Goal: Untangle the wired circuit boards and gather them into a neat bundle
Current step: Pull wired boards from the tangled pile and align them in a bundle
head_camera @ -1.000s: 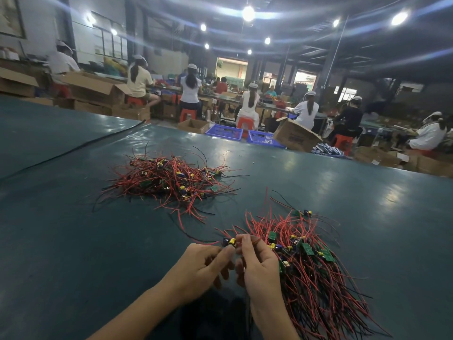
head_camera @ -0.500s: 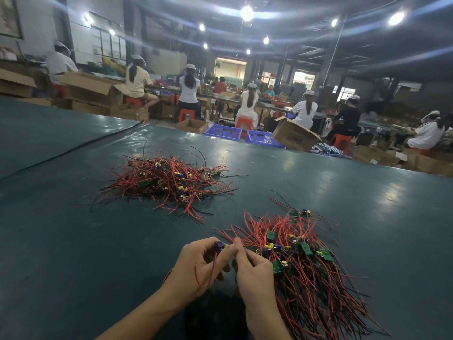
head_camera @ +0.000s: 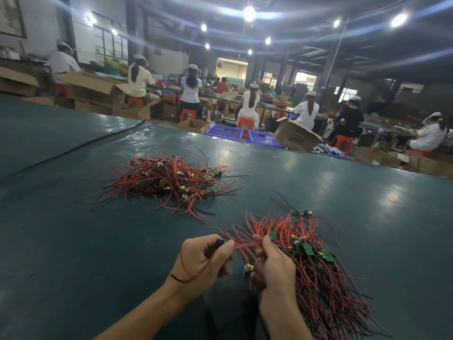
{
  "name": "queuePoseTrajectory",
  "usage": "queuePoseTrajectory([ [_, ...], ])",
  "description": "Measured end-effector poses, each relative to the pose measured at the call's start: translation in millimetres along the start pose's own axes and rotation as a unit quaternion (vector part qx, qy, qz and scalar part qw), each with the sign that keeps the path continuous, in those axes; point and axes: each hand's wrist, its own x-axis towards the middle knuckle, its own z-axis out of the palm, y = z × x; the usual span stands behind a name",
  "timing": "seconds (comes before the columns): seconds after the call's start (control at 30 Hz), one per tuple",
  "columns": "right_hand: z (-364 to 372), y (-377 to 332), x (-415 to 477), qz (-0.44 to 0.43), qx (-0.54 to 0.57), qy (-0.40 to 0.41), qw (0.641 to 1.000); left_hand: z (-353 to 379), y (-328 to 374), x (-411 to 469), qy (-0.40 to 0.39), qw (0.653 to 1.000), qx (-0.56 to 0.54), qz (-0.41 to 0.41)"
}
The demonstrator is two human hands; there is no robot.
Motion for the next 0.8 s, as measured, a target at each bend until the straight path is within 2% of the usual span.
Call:
queuePoseTrajectory([
  [0.1, -10.1, -9.1, 7.6, -0.011, 0.06, 0.022, 0.998, 0.2, 5.7, 2.4, -0.006, 0.997, -0.065, -0.028],
  [0.2, -13.5, -9.8, 7.9, -0.031, 0.066, 0.033, 0.997, 1.8, 3.8, -0.2, -0.002, 0.999, -0.047, -0.022],
  [0.33, -2.3, -1.1, -3.7, -0.021, -0.035, -0.018, 0.999, 3.1, -0.5, -0.3, 0.004, 1.0, 0.011, -0.008],
  [0.4, 8.2, 6.1, -13.9, -0.027, -0.098, -0.077, 0.992, 1.4, -2.2, 0.4, -0.011, 0.999, 0.036, 0.007],
  [0.47, 15.8, 10.6, -20.9, -0.039, -0.122, -0.092, 0.987, -0.2, -3.3, -0.1, -0.033, 0.997, 0.062, 0.015],
  [0.63, 3.4, -5.5, -10.5, -0.014, -0.027, -0.01, 0.999, -2.3, 4.2, 2.4, -0.027, 0.999, 0.019, -0.03],
  [0.8, -8.3, -11.8, -3.2, -0.023, 0.074, -0.008, 0.997, -2.6, 12.7, 5.0, -0.028, 0.998, -0.016, -0.058],
])
